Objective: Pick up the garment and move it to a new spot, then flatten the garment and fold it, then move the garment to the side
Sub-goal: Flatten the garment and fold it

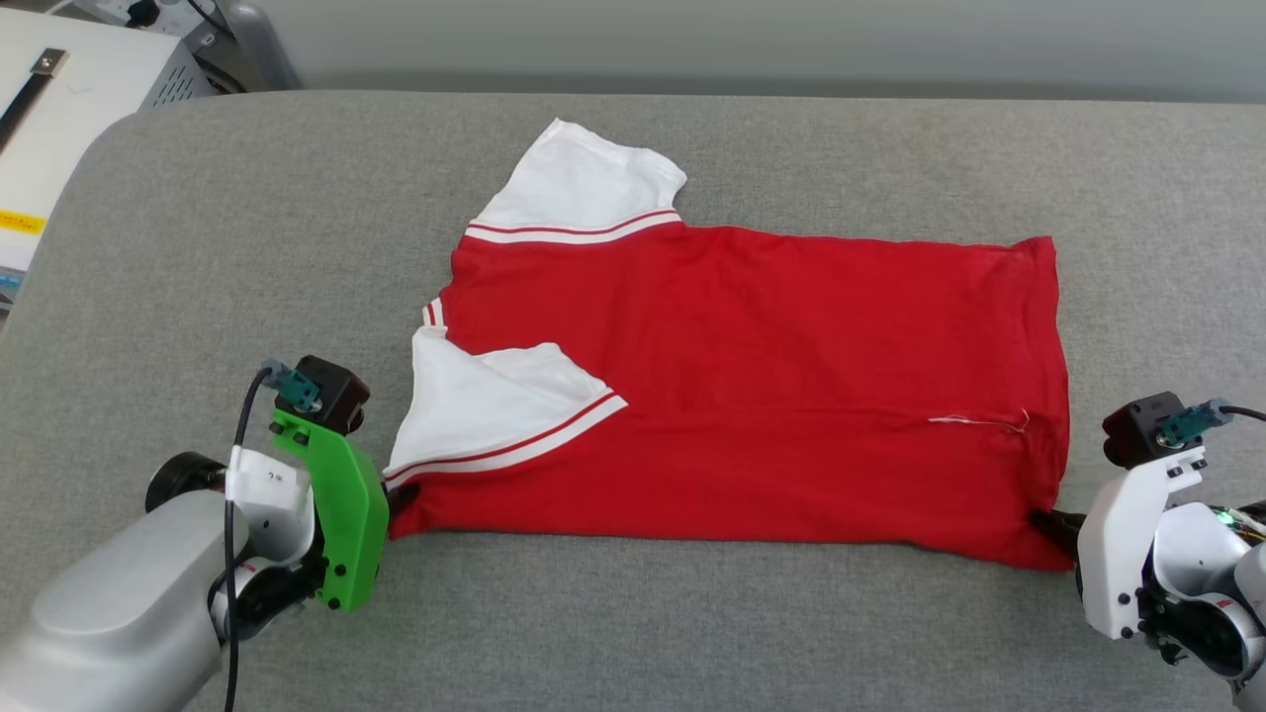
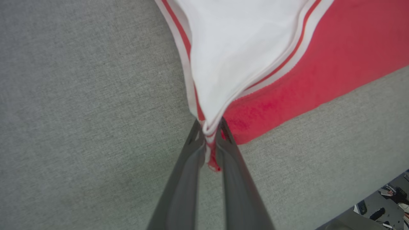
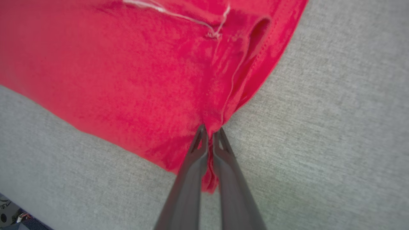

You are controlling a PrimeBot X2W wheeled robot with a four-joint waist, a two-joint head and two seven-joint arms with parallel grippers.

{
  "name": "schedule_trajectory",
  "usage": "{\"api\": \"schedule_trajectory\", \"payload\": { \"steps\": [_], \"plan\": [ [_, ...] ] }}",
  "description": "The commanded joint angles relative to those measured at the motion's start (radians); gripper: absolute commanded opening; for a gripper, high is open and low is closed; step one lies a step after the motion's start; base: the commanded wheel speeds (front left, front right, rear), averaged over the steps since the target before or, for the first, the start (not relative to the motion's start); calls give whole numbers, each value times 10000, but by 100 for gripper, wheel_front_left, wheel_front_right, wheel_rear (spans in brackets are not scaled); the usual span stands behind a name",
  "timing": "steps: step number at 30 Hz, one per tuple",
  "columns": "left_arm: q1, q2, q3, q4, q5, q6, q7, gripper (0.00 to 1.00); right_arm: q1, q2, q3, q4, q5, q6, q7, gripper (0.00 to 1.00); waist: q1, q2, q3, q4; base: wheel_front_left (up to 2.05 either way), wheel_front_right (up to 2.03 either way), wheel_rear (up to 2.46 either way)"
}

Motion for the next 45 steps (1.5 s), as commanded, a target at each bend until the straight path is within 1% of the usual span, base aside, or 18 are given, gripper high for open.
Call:
{"api": "schedule_trajectory", "payload": {
  "steps": [1,4,9,13,15,20,24,26,28,33,34,35,36,40,42,45],
  "plan": [
    [168,58,27,-7,-118,11,-120,0,41,-89,93,9,124,2,-100,0,0,0,-234,-64,0,0,0],
    [265,208,22,-201,-29,80,-259,0,111,-407,3,-397,211,2,-289,0,0,0,-454,-86,0,0,0],
    [609,475,61,-897,-122,304,-408,0,643,-914,-331,-1187,416,2,-291,0,0,0,-746,-72,0,0,0],
    [973,733,-4,-1481,-166,539,-429,0,1327,-1178,-787,-1847,552,2,-83,0,0,0,-871,-60,0,0,0],
    [1184,843,-42,-1714,-165,659,-505,0,1753,-1191,-1103,-2111,578,2,-10,0,0,0,-912,-47,0,0,0],
    [1777,918,-187,-2047,-278,907,-660,0,2924,-913,-1965,-2594,530,2,128,0,0,0,-905,-24,0,0,0],
    [2032,765,-222,-1863,-445,922,-772,0,3375,-607,-2315,-2647,292,2,256,0,0,0,-786,-75,0,0,0],
    [2042,697,-323,-1669,-323,927,-765,0,3414,-395,-2403,-2459,109,2,292,0,0,0,-710,-117,0,0,0],
    [2069,459,-416,-1331,-288,904,-777,0,3409,-121,-2383,-2014,-146,2,236,0,0,0,-649,-109,0,0,0],
    [2178,81,-436,-650,-516,671,-855,0,3353,268,-2296,-1395,-304,2,-177,0,0,0,-642,-77,0,0,0],
    [2194,52,-394,-554,-560,651,-928,0,3341,309,-2304,-1347,-315,2,-295,4,0,0,-665,-73,0,0,0],
    [2213,37,-323,-472,-643,621,-1014,80,3310,364,-2352,-1304,-343,2,-457,74,0,0,-702,-75,0,0,0],
    [2198,53,-263,-434,-648,607,-1123,100,3283,401,-2403,-1296,-381,2,-605,100,0,0,-746,-75,0,0,0],
    [2044,315,9,-468,-496,625,-1642,100,3219,549,-2653,-1589,-585,2,-1458,100,0,0,-954,-83,0,0,0],
    [1897,488,274,-600,-538,643,-1911,100,3175,662,-2915,-1875,-802,2,-2088,100,0,0,-1036,-102,0,0,0],
    [1530,889,671,-990,-437,743,-2255,100,3029,1062,-3552,-2227,-1335,2,-3125,100,0,0,-1125,-206,0,0,0]
  ]
}}
